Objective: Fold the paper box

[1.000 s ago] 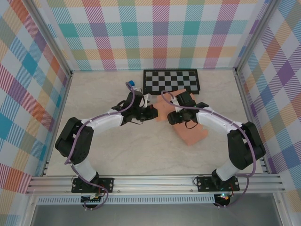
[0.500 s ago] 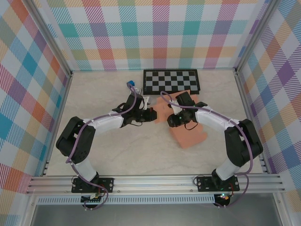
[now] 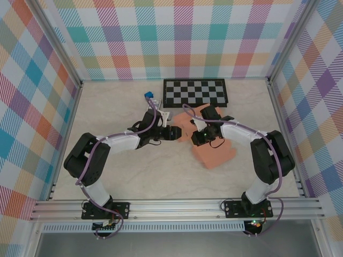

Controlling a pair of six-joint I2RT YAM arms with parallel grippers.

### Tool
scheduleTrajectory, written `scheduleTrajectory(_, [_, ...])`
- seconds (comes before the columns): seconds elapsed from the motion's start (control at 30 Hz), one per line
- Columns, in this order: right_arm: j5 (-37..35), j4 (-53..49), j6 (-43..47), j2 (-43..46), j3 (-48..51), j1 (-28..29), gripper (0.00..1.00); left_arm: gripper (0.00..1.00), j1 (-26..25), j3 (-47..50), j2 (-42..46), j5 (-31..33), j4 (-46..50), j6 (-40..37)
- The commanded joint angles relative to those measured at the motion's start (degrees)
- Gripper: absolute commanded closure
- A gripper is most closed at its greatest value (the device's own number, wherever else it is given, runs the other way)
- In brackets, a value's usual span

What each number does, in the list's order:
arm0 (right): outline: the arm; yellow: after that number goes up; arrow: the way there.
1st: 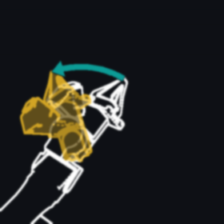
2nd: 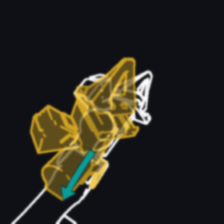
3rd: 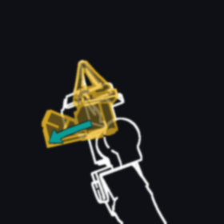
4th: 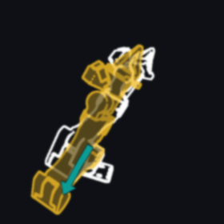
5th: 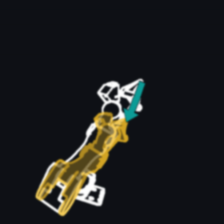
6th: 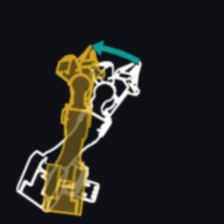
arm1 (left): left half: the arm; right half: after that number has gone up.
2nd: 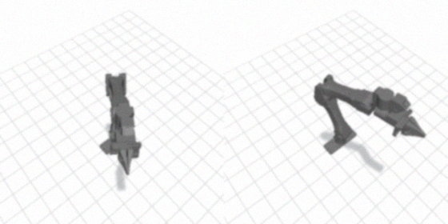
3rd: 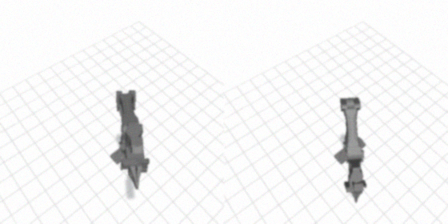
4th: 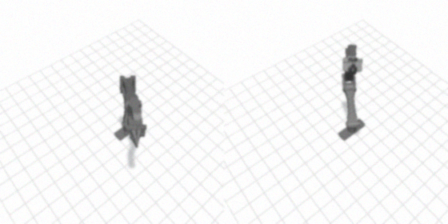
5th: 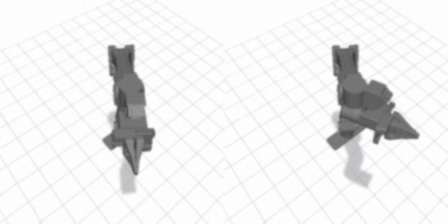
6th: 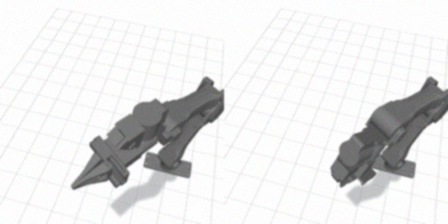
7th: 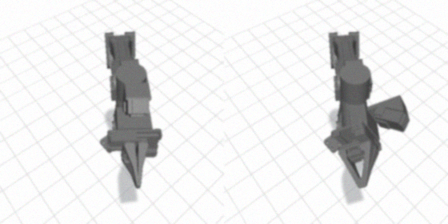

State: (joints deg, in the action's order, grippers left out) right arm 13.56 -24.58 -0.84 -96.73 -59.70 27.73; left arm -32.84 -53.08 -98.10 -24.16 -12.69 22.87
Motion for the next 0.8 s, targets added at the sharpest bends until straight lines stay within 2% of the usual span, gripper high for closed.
scheduleTrajectory(0.0, [2.9,2.0,1.6,-0.6,0.9,-0.3,0.93,0.41,2.5,1.9,3.5,-2.7,-3.8,0.1])
scheduleTrajectory(0.13, [4.0,2.5,1.7,-0.4,1.3,-0.3,0.93,0.35,6.9,1.1,6.0,-0.9,-1.2,0.5])
scheduleTrajectory(0.3, [4.4,2.6,1.6,-0.4,1.5,-0.3,0.93,0.36,10.9,-3.0,4.3,-1.9,0.7,1.0])
scheduleTrajectory(0.5, [4.7,3.2,1.3,-0.5,1.8,-0.3,0.93,0.39,11.3,-9.5,-1.1,-3.5,3.5,-0.8])
scheduleTrajectory(0.63, [4.9,3.1,1.3,-0.7,1.6,-0.3,0.93,0.42,10.6,-13.5,-5.4,-6.2,5.1,1.6])
scheduleTrajectory(0.77, [4.9,3.2,1.2,-0.9,1.6,-0.3,0.93,0.5,9.5,-16.8,-7.8,-5.7,11.3,-0.1])
